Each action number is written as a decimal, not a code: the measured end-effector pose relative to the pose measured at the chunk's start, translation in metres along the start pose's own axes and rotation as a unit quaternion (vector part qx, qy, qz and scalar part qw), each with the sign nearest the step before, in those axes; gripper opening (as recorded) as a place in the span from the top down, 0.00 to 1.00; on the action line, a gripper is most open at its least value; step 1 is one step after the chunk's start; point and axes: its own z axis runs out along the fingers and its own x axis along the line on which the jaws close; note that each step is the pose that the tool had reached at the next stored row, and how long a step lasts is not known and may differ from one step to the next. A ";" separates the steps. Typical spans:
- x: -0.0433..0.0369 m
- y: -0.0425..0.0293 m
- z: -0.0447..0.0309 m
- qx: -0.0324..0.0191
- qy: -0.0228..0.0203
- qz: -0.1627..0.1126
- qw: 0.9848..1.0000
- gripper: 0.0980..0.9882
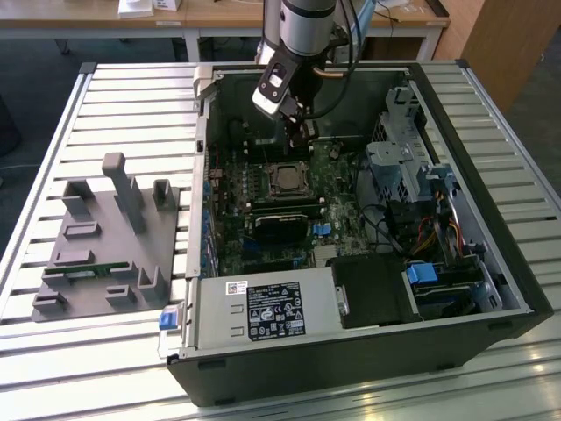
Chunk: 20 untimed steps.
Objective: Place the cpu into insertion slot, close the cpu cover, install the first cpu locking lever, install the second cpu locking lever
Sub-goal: 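Install the first cpu locking lever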
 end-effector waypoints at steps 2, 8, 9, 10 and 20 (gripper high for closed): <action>0.0000 0.0000 0.0000 0.000 0.000 -0.002 1.000 0.99; 0.0000 0.0000 0.0000 0.001 0.000 -0.016 1.000 0.99; 0.0000 0.0000 0.0000 0.001 0.000 -0.020 1.000 0.99; 0.0000 0.0000 0.0000 0.001 0.000 -0.023 1.000 0.99; 0.0000 0.0000 0.0000 0.004 -0.001 -0.082 0.997 0.99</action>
